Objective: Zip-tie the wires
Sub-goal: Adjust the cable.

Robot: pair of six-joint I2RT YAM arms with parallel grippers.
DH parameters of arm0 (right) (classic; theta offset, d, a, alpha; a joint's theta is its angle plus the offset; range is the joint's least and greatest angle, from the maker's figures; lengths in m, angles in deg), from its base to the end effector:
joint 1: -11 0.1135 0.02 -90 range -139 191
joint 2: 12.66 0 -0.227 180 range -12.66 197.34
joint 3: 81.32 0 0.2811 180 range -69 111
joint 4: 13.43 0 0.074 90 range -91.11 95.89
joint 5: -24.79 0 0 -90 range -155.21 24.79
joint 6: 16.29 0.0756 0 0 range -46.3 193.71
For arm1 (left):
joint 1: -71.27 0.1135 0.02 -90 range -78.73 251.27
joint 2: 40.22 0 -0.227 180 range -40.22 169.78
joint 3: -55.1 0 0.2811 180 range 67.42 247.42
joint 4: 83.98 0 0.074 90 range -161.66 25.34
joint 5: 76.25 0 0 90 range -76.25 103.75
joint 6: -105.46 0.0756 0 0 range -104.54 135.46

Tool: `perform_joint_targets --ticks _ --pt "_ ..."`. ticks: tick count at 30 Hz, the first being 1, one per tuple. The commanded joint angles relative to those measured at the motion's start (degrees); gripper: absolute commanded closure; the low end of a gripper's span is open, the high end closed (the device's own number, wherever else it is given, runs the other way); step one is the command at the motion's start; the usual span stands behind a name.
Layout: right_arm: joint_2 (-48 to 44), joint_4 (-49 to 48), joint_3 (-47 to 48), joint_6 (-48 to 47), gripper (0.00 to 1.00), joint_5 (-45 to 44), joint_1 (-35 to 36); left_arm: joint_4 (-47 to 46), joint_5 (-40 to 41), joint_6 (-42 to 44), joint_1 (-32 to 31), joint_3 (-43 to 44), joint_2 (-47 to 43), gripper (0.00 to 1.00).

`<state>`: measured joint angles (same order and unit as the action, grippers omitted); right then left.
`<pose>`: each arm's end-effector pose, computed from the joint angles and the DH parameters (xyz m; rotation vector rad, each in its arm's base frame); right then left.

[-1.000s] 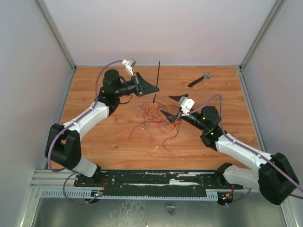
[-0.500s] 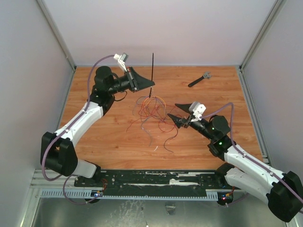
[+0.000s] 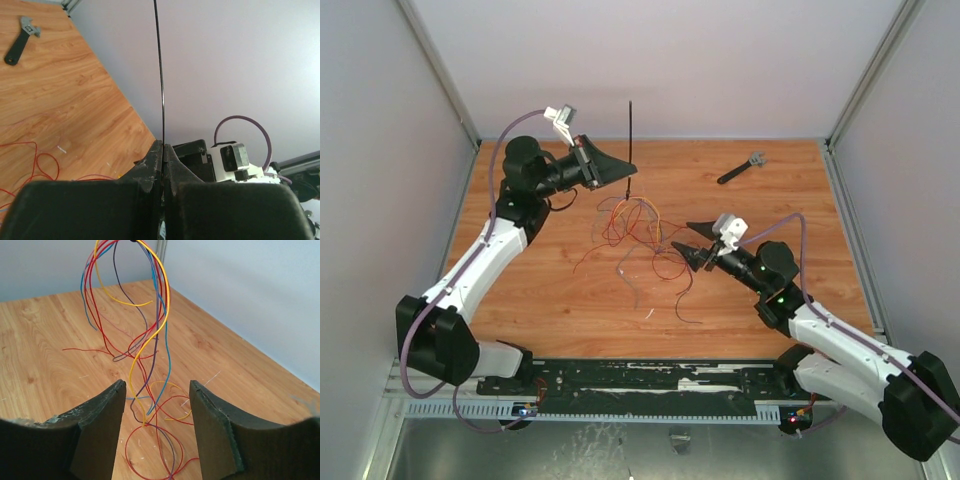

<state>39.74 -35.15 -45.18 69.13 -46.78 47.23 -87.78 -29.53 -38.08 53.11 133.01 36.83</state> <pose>0.2250 0.1945 0.2285 -0.7710 1.3077 0.6816 0.3438 -0.1673 0.3494 0.1686 1.7208 -1.5197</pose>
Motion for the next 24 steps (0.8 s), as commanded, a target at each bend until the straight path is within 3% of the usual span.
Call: perform_joint_targets --ticks 1,5,8,12,14,18,24 --pt "2.4 0.5 4.1 0.8 0.45 1.3 -0.5 0.6 -0.7 1.2 0.9 1.7 -2.2 1.0" --pt "3.3 -2.8 4.0 2.5 0.46 1.4 -2.2 1.3 -1.0 1.5 1.5 1.5 -3.3 1.0" --pt "4.8 -3.4 4.7 3.5 0.51 2.7 -3.8 1.5 -1.4 1.4 2.0 1.4 -3.8 1.0" --pt "4.4 -4.0 1.9 3.3 0.55 11.8 -3.7 1.5 -1.6 1.3 2.4 1.5 -3.9 1.0" --pt "2.1 -6.4 -1.5 -0.7 0.57 14.7 -1.8 1.4 -1.6 1.3 2.5 1.5 -3.9 1.0" --pt "-1.6 -8.0 -5.4 -6.6 0.55 12.4 3.6 1.4 -1.8 1.2 2.7 1.7 -3.9 1.0" --pt "9.3 -13.0 -3.1 -8.7 0.57 11.2 9.4 1.0 -1.7 0.9 2.8 1.5 -4.1 1.0"
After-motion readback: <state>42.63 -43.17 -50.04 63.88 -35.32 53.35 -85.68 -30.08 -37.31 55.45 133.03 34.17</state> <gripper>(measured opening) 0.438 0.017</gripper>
